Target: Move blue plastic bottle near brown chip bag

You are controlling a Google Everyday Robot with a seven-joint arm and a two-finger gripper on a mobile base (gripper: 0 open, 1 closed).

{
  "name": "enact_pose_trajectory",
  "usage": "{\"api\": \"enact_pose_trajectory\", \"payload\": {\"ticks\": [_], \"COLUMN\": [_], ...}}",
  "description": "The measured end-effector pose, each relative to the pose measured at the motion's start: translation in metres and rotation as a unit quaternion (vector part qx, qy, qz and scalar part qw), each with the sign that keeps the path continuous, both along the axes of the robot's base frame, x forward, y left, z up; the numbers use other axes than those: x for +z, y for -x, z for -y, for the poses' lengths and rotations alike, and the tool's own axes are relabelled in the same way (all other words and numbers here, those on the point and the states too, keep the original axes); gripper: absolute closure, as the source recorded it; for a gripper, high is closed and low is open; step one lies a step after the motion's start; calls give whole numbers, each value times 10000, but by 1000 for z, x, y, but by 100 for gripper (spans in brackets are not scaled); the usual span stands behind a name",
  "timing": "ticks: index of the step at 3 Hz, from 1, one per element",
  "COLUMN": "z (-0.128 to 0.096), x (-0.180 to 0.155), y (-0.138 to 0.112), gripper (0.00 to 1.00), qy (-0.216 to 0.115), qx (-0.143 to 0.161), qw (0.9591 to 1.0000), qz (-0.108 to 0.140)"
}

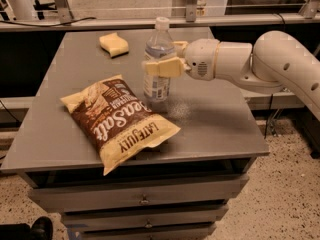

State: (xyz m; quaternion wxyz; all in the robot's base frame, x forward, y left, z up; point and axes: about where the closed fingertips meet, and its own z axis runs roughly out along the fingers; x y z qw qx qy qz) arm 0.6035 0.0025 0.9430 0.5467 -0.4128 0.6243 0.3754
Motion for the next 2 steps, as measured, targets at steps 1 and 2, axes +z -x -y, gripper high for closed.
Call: {"api": "enact_pose_trajectory", "payload": {"ticks": [1, 2], "z": [-7, -12], "x": [-11, -18], "y": [24, 36], "gripper": [100, 100], "qy": [19, 89], "qx": [223, 452], "qw": [9997, 9989], "qz": [17, 87]}}
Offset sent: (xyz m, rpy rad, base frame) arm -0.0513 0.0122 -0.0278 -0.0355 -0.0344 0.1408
